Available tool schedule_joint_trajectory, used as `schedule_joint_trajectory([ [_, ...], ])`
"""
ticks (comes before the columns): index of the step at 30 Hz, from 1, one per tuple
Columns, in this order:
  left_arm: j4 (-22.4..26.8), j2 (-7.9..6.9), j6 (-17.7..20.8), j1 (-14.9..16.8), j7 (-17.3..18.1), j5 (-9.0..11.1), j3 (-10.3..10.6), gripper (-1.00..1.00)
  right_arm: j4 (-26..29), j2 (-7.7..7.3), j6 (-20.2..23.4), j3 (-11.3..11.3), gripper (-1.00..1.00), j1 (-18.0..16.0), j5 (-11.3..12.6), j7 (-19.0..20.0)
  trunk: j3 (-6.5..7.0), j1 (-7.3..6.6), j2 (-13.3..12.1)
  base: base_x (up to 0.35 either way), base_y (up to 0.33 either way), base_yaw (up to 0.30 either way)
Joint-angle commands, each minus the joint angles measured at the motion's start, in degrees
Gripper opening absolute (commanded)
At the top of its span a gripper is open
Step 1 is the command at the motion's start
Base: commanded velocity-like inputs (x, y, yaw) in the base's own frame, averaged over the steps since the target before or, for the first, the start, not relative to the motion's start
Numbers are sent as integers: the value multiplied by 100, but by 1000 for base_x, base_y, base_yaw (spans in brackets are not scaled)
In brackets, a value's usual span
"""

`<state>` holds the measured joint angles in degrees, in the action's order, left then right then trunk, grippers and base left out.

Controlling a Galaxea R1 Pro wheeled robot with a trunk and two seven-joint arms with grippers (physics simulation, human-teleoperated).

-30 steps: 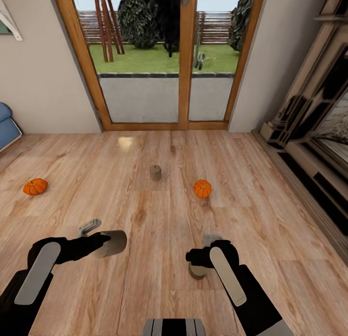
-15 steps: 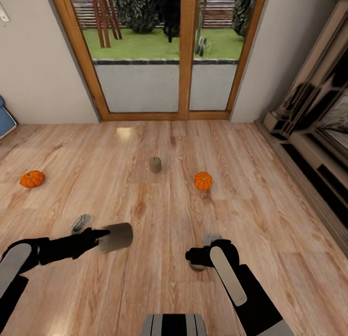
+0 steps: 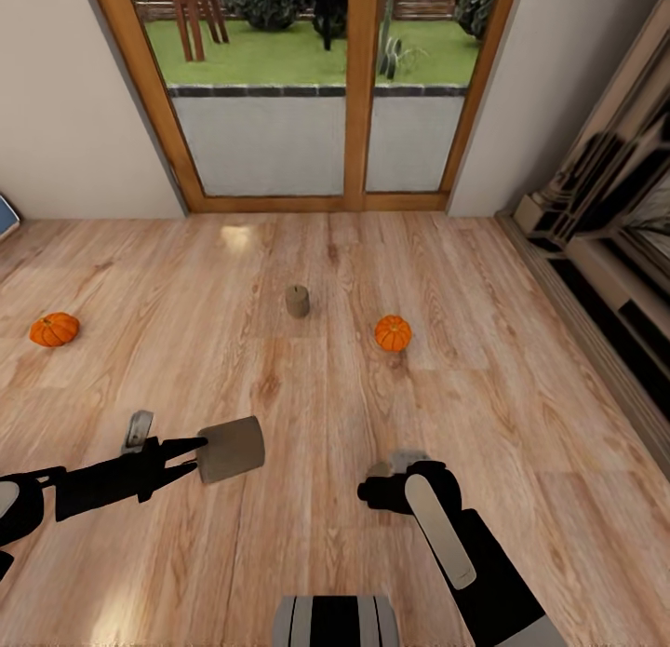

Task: Place each of the two pumpkins and all three candles from the living room inside a cabinet in the living room (use any cabinet), then make sure every cabinet is closed, and position the cauldron so it is next to a table in the living room.

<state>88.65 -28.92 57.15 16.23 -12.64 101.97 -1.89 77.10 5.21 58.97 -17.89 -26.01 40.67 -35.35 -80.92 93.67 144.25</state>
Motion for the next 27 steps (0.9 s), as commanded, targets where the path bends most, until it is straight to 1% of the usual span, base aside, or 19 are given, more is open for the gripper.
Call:
schedule_joint_trajectory([
  [1, 2, 0, 15, 3, -56, 79, -4, -100, 2, -5, 10, -4, 100, -4, 58, -60, -27, 1, 3, 0, 0, 0],
  [12, -6, 1, 15, 3, -51, 95, 15, -100, -90, -27, 0, 4, 100, -3, 71, -24, -270, 30, 18, 0, 0, 0],
  [16, -10, 5, 15, 3, -48, 127, 22, -100, -96, -32, -7, 5, 100, -6, 66, -23, -270, 30, 18, 0, 0, 0],
  [19, -6, 15, 15, 3, -46, 136, 27, -100, -98, -36, -8, 11, 100, -7, 64, -24, -337, 37, 22, 0, 0, 0],
  [27, -13, 15, 14, 3, -50, 139, 34, -100, -107, -37, -13, 22, 100, -4, 63, -25, -337, 37, 22, 13, 0, 0],
])
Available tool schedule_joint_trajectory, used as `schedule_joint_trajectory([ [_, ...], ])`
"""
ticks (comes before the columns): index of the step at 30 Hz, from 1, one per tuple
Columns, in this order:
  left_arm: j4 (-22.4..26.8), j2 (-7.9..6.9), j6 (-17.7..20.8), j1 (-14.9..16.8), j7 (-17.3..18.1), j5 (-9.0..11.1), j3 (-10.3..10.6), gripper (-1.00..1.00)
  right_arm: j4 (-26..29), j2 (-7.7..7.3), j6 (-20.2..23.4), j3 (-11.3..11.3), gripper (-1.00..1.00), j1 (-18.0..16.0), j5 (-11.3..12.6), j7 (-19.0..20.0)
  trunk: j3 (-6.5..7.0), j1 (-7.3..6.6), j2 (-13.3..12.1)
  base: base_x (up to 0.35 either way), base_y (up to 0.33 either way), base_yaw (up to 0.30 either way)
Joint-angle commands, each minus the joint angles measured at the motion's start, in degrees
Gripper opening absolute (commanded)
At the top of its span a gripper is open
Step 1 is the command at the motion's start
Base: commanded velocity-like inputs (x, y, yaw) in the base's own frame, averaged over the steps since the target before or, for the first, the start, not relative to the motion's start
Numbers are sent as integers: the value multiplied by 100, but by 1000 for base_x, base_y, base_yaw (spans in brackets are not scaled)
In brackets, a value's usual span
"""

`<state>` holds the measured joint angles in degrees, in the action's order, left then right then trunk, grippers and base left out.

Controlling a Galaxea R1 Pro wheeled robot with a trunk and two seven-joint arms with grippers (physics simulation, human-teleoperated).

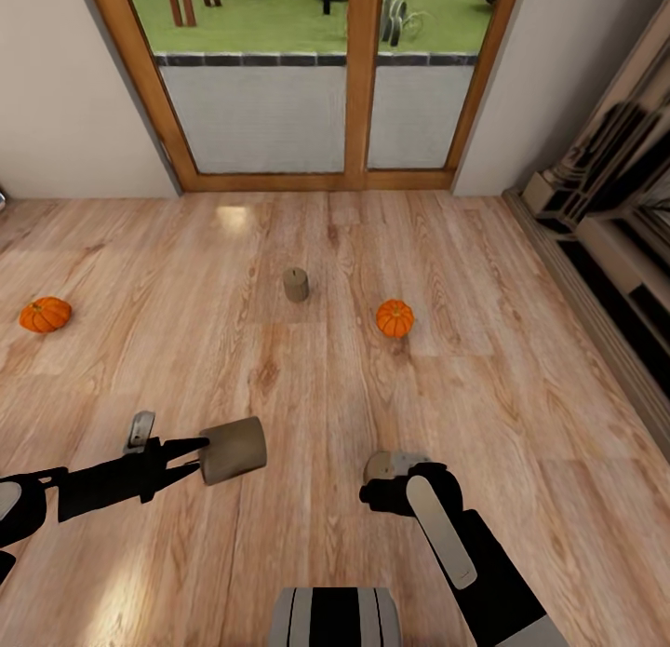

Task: Place each of the two pumpkins and all three candles from the living room inside a cabinet in the living room (use any cabinet), then make sure every cabinet is closed, and position the cauldron so it is next to a table in the living room.

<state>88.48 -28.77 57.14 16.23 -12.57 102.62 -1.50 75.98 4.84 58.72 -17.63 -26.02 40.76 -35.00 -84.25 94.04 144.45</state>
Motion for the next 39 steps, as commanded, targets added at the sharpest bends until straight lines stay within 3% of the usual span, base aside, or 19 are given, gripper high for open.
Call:
schedule_joint_trajectory([
  [1, 3, -2, 16, 3, -59, 74, -3, -100, 4, 0, 10, -4, 100, -3, 54, -60, -4, 0, 1, 157, 0, 0],
  [39, -32, -15, 7, 3, -62, 4, -3, -100, -317, 3, -230, -13, 100, -6, -4, -78, -4, 0, 1, 143, 0, 0],
])
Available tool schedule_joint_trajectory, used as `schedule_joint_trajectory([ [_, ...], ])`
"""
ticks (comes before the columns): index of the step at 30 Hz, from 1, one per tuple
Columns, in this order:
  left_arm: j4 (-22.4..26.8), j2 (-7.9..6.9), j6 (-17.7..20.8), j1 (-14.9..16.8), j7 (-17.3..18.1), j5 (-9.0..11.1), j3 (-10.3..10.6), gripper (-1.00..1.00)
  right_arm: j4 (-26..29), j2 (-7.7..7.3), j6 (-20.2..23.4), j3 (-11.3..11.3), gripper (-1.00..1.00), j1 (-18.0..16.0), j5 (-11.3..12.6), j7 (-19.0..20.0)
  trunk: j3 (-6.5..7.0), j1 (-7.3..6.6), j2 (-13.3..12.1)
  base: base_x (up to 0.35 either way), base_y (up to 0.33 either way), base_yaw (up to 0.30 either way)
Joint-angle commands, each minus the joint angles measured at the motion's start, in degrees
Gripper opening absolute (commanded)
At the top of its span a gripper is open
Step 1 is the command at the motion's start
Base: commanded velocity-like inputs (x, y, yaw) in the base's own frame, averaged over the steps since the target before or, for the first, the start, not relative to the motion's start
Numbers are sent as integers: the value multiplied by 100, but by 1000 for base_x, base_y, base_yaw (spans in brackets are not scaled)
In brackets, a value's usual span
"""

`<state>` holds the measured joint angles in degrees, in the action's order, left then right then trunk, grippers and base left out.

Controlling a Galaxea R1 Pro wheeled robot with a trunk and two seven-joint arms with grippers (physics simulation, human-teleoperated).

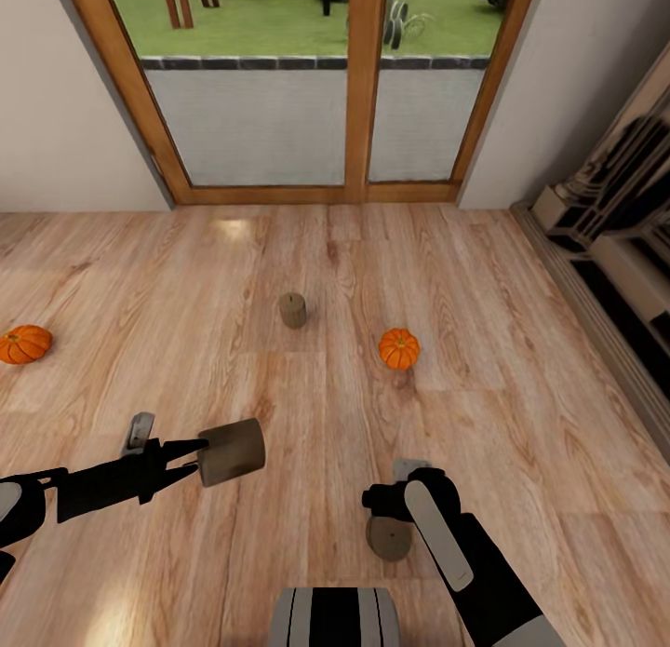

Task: Place each of the two pumpkins and all three candles from the living room inside a cabinet in the living room (use any cabinet), then make sure every cabinet is closed, and position the cauldron so it is next to a table in the living room.

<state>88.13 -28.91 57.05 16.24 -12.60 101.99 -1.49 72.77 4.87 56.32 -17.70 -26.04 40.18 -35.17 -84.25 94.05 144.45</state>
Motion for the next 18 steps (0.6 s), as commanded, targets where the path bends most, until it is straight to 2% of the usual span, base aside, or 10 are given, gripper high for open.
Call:
schedule_joint_trajectory([
  [1, 3, 0, 16, 2, -58, 67, -8, -100, 3, 2, 10, -5, 100, -4, 53, -60, -4, -1, 2, 6, 0, 0],
  [6, 3, 0, 16, 2, -58, 72, -36, -100, -5, 9, 10, -5, 100, -2, 50, -60, -4, -1, 2, 1, 0, 0],
  [18, 14, 0, 16, 2, -58, 92, -44, -100, 7, 37, -9, -16, 100, -3, 8, -60, -270, 30, 18, 0, 0, 0],
])
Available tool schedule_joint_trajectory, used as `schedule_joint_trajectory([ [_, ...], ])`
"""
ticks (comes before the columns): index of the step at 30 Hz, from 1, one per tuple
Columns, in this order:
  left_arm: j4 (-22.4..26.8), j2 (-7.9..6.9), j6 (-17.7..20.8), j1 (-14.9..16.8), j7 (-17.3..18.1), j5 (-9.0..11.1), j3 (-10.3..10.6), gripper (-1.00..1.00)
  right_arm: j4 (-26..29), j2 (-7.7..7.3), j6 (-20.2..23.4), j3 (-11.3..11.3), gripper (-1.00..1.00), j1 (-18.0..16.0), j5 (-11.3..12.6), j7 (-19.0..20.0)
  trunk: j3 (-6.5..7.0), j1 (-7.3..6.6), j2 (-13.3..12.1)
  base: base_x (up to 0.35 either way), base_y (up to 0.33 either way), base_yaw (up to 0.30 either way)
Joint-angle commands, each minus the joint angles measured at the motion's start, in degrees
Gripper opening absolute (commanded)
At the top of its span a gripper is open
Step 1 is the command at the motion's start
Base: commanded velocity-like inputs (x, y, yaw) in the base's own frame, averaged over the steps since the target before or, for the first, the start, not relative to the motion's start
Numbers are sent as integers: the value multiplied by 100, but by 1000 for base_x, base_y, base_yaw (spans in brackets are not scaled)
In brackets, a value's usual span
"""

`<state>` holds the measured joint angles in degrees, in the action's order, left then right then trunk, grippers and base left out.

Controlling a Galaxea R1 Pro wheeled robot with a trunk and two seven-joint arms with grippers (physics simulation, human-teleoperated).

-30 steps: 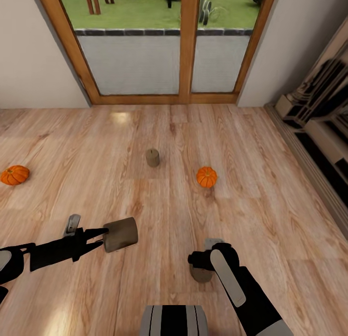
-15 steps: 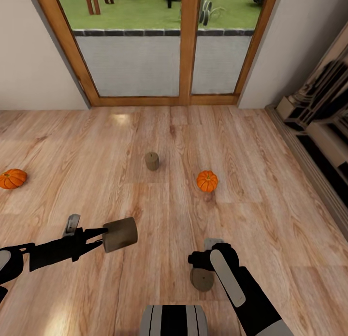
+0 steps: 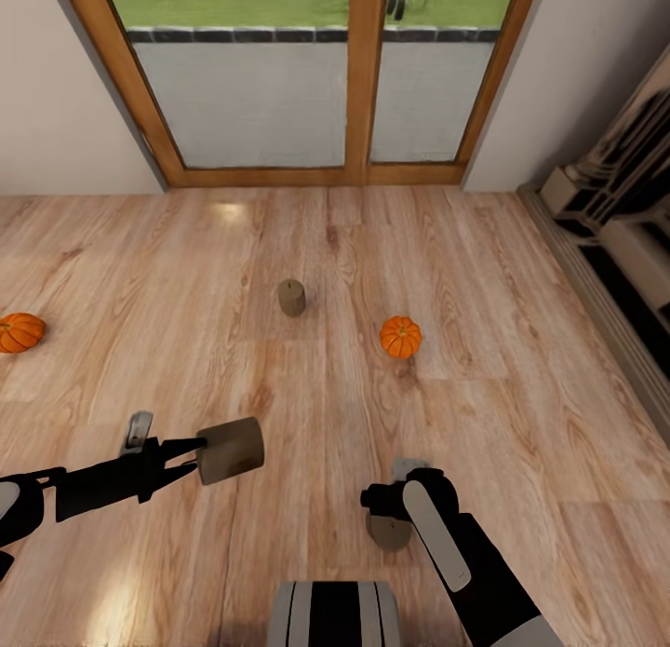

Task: Place each of the two pumpkins and all three candles from the living room inside a cabinet in the living room (use any cabinet), then make sure every cabinet is closed, and position the cauldron so it is next to a table in the living room.

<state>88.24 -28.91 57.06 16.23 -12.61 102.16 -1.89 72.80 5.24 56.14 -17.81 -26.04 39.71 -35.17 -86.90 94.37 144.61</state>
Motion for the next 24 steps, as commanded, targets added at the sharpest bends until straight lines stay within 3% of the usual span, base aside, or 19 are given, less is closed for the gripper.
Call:
schedule_joint_trajectory([
  [1, 6, 0, 15, 3, -56, 80, -5, -100, 4, 1, -4, -4, 100, -3, 55, -60, -26, 1, 3, 0, 0, 0],
  [17, 18, 0, 15, 3, -49, 120, -5, -100, -23, -49, -376, -3, 100, -2, 66, -90, -381, 43, 24, 0, 0, 0],
  [24, 18, 0, 15, 3, -49, 120, -5, -100, -352, -49, -410, -2, 100, 0, 47, -104, -536, 61, 34, 0, 0, 0],
])
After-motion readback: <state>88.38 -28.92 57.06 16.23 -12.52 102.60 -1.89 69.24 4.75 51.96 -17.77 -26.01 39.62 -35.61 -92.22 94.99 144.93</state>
